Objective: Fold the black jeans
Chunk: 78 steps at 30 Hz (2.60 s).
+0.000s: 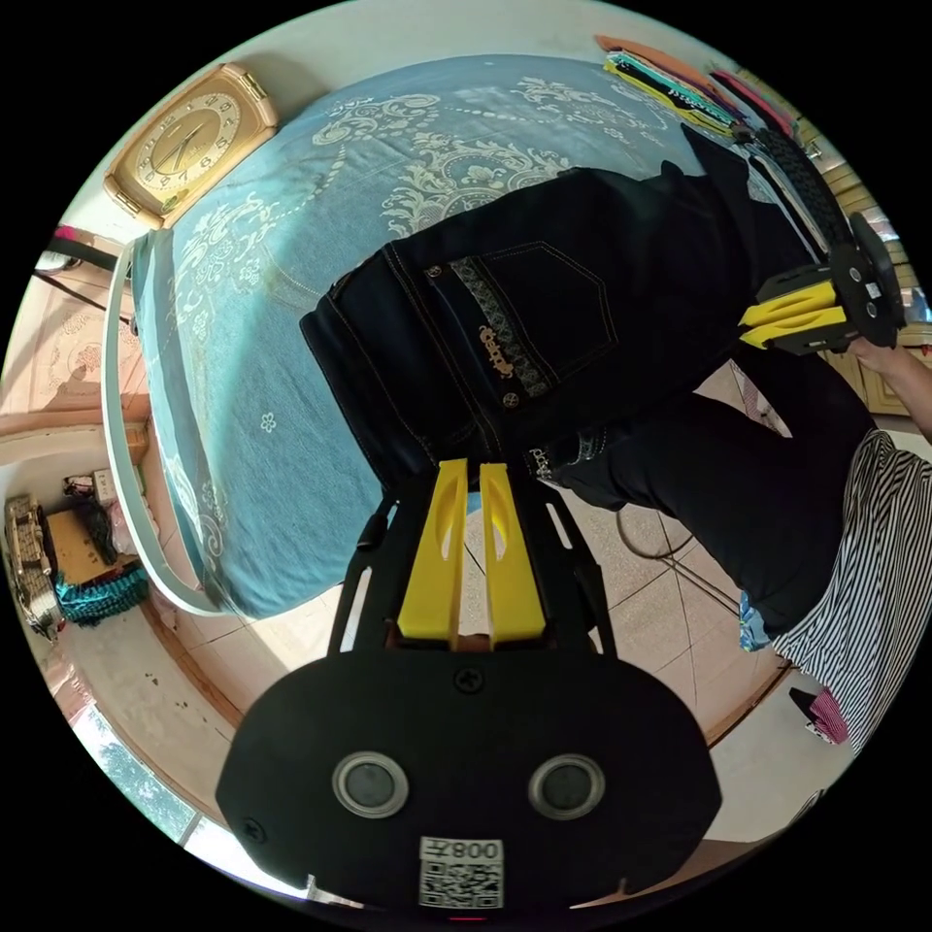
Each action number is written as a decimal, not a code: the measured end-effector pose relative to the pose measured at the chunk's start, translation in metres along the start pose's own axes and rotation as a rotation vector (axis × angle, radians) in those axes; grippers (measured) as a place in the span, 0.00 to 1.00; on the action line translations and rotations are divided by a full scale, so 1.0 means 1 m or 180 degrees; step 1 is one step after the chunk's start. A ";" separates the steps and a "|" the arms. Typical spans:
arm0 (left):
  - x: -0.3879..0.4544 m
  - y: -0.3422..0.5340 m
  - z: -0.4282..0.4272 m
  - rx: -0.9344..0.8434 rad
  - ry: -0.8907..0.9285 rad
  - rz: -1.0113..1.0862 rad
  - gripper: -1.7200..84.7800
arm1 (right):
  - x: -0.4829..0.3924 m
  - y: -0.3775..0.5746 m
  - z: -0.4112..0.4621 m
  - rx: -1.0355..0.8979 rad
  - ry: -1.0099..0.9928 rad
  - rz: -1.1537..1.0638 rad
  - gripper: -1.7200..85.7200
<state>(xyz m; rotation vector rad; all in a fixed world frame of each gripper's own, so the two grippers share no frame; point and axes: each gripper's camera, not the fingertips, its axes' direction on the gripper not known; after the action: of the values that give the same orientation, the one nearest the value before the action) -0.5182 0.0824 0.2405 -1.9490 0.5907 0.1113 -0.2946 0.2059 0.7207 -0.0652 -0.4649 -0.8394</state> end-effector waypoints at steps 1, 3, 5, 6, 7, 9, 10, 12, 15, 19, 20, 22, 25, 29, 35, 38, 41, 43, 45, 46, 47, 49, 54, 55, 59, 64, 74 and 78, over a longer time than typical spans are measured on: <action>-0.001 0.001 0.003 -0.0014 0.0005 0.0001 0.03 | 0.001 0.001 0.002 -0.0003 -0.0019 0.0012 0.04; -0.007 0.003 0.019 -0.0084 0.0014 -0.0016 0.03 | 0.005 0.005 0.011 -0.0030 -0.0081 0.0066 0.04; -0.012 0.006 0.031 -0.0108 0.0013 -0.0051 0.03 | 0.008 0.007 0.019 -0.0063 -0.0110 0.0100 0.04; -0.015 0.008 0.038 -0.0089 0.0043 -0.0089 0.03 | 0.011 0.009 0.023 -0.0077 -0.0136 0.0143 0.04; -0.017 0.009 0.041 -0.0078 0.0054 -0.0109 0.03 | 0.013 0.010 0.025 -0.0079 -0.0155 0.0175 0.04; -0.023 0.014 0.053 -0.0030 0.0091 -0.0161 0.03 | 0.019 0.015 0.030 -0.0083 -0.0221 0.0260 0.04; -0.025 0.015 0.056 -0.0016 0.0099 -0.0172 0.03 | 0.020 0.016 0.031 -0.0088 -0.0236 0.0273 0.04; -0.032 0.018 0.066 0.0023 0.0151 -0.0219 0.03 | 0.026 0.020 0.035 -0.0104 -0.0280 0.0323 0.05; -0.040 0.023 0.077 0.0085 0.0224 -0.0299 0.03 | 0.033 0.025 0.038 -0.0122 -0.0317 0.0385 0.05; -0.047 0.030 0.089 0.0173 0.0267 -0.0400 0.03 | 0.042 0.032 0.038 -0.0111 -0.0378 0.0443 0.05; -0.049 0.032 0.094 0.0152 0.0233 -0.0425 0.03 | 0.046 0.034 0.038 -0.0104 -0.0409 0.0460 0.05; -0.052 0.037 0.099 0.0168 0.0161 -0.0468 0.03 | 0.051 0.038 0.036 -0.0100 -0.0460 0.0492 0.05; -0.057 0.048 0.106 0.0272 0.0008 -0.0711 0.02 | 0.056 0.044 0.032 -0.0094 -0.0487 0.0499 0.05; -0.060 0.064 0.111 0.0820 0.0358 -0.1016 0.02 | 0.058 0.052 0.022 -0.0080 -0.0405 0.0449 0.05; -0.049 0.038 0.160 0.0864 0.0809 -0.1180 0.02 | 0.069 0.064 0.011 -0.0052 -0.0469 0.0490 0.05; -0.048 0.026 0.187 0.0663 0.0769 -0.1327 0.02 | 0.082 0.076 0.000 0.0075 -0.0721 0.0647 0.06; -0.052 0.022 0.194 0.0669 0.0847 -0.1366 0.02 | 0.095 0.097 -0.018 0.0392 -0.1082 0.0880 0.06; -0.051 0.019 0.196 0.0672 0.0797 -0.1368 0.02 | 0.103 0.112 -0.032 0.0620 -0.1300 0.0995 0.05; -0.045 0.014 0.193 0.0708 0.0578 -0.1359 0.02 | 0.117 0.135 -0.049 0.0808 -0.1432 0.1195 0.03; -0.042 0.012 0.192 0.0750 0.0560 -0.1338 0.02 | 0.121 0.141 -0.054 0.0866 -0.1449 0.1245 0.03; -0.036 0.008 0.190 0.0876 0.0609 -0.1292 0.03 | 0.129 0.154 -0.063 0.0962 -0.1403 0.1350 0.03; -0.024 -0.002 0.188 0.1086 0.0856 -0.1100 0.03 | 0.146 0.174 -0.075 0.1056 -0.1173 0.1636 0.03; 0.037 -0.068 0.200 0.1206 0.1531 -0.0343 0.06 | 0.193 0.205 -0.091 0.0887 -0.0796 0.2234 0.03; 0.044 -0.077 0.202 0.1189 0.1601 -0.0263 0.06 | 0.197 0.207 -0.094 0.0879 -0.0751 0.2274 0.03; 0.089 -0.137 0.216 0.0991 0.1771 0.0171 0.09 | 0.218 0.217 -0.129 0.0816 -0.0286 0.2514 0.04; 0.118 -0.187 0.224 0.0826 0.1544 0.0301 0.11 | 0.245 0.209 -0.170 0.0681 0.0083 0.2494 0.08; 0.174 -0.250 0.247 0.0522 0.1266 0.0405 0.11 | 0.234 0.138 -0.185 -0.0340 0.0883 0.0610 0.11; 0.196 -0.269 0.249 0.0498 0.1161 0.0408 0.10 | 0.238 0.131 -0.180 -0.0675 0.0769 0.0505 0.10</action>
<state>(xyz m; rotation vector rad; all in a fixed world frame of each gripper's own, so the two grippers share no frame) -0.1806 0.3199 0.2869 -1.7887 0.9357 -0.2098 0.0046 0.0847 0.6759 -0.1916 -0.1403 -0.7268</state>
